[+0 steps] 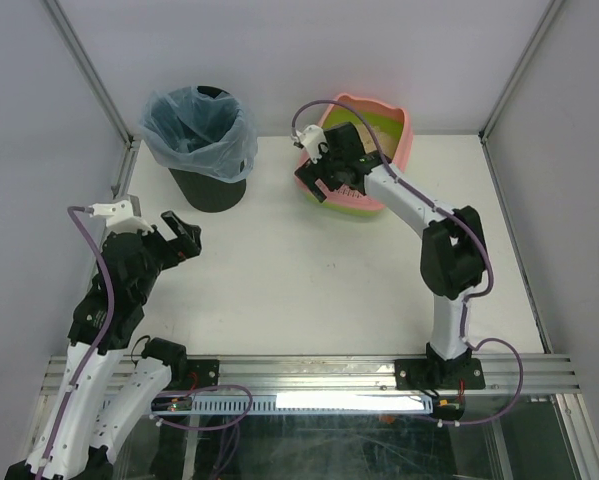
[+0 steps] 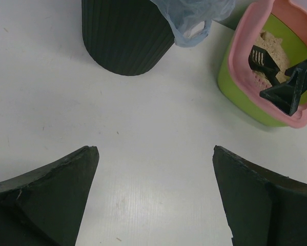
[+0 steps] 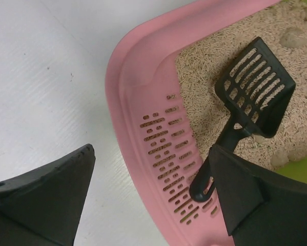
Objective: Clean the litter box
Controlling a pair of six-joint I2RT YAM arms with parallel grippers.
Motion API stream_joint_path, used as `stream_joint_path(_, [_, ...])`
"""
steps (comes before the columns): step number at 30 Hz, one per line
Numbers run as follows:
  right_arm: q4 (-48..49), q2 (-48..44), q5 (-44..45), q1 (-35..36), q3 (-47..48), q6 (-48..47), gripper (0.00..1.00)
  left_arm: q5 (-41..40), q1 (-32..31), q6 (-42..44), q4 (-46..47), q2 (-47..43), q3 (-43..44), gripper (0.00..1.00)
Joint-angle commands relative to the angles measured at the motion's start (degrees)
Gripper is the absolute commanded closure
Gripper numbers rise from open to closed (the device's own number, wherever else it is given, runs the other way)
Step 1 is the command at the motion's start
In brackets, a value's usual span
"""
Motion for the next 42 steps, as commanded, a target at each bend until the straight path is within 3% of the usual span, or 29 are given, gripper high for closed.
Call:
stream_joint_path(1, [-2.3,3.39,-1.92,0.13,5.8,-6.5,0.03,-0.16,0.8,1.31,1.44,1.63,0.12,0.01])
stream_joint_path(4, [-3.44,6.71,-2.56,0.13,8.32,-7.34,0.03,0.04,0.76,1.41,1.45,2.02,0.16,0.01])
stream_joint_path(9, [-7.79,12.35,-2.75,0.13,13.73,-8.55,0.12,-0.13,0.8,1.41,1.45,1.83,0.11,0.01])
stream_joint_path(17, [-13.59,16.65,-3.01,0.06,16.62,-8.6,0.13,-0.13,0.82,1.51,1.46,2.28,0.08,0.01])
stream_joint_path(29, [-7.98,8.15,-6.67,1.36,-1.52,-4.67,0.21,0.24,0.94,1.67,1.45,2.89,0.17,0.01])
stream_joint_path(42, [-1.86,-2.78,-5.11,9.98,-18.61,2.29,0.25,0.04,1.27,1.59,1.44,2.9,0.21,0.01])
